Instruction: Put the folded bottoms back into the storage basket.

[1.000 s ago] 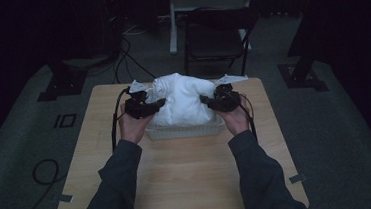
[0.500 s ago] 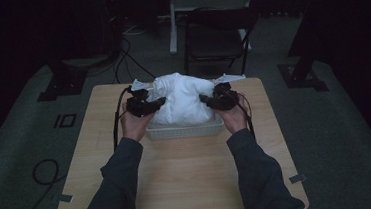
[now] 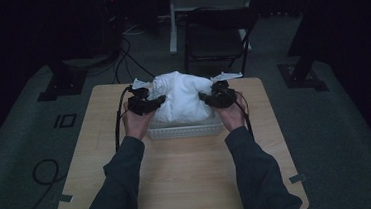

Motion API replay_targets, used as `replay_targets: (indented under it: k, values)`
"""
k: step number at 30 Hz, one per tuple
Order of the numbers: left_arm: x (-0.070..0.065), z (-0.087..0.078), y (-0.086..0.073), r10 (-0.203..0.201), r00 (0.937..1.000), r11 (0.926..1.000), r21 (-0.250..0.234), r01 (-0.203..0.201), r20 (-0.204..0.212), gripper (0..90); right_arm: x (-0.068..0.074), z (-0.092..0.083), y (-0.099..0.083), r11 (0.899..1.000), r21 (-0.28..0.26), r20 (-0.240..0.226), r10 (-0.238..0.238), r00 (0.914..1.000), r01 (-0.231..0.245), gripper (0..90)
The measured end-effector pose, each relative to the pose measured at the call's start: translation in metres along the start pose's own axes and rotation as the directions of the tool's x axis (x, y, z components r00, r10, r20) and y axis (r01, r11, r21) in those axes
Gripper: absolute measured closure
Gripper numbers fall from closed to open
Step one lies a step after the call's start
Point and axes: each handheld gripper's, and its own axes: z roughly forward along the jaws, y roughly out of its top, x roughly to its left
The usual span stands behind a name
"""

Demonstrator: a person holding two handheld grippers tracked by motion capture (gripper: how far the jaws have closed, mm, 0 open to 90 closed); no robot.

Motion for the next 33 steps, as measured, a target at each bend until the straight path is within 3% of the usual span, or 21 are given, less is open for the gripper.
replay_targets:
  k: [33]
  values:
    - [0.004, 0.026, -0.004, -0.029, 0.9987, 0.9977, 0.061, 0.031, -0.042, 60.1, -0.009, 0.025, -0.007, 0.998, 0.048, 0.027, 0.033, 0.9991, -0.034, 67.0]
